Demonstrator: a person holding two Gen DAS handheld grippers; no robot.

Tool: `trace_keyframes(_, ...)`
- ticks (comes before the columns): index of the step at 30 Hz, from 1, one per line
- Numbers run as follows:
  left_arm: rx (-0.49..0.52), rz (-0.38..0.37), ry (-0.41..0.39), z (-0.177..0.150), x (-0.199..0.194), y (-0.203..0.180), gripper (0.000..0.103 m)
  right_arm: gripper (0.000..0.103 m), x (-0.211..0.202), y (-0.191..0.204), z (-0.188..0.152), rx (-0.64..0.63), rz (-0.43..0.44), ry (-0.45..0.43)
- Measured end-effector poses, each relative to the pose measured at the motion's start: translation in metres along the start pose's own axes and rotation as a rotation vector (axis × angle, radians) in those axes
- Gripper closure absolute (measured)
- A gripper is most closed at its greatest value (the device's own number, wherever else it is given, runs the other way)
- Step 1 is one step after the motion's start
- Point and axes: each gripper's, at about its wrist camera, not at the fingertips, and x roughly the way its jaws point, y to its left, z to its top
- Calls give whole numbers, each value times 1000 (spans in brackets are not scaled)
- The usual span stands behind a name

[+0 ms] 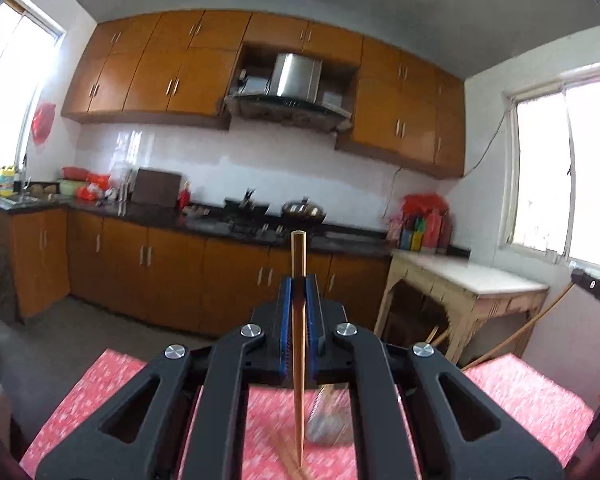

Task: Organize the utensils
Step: 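Lower both chopsticks into the wire holder and open both tools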

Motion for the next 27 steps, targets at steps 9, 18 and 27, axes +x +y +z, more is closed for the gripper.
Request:
trace_keyframes(9,-39,-2,-87,19,64,-44,96,95,85,51,10,-35,68,105)
trace_keyframes(18,10,50,-30,-28,129,-67,96,95,152,50,-31,-17,86,269)
trace_keyframes(27,17,108,103,-51,160,-59,94,76,183,36,-52,-9,8,316)
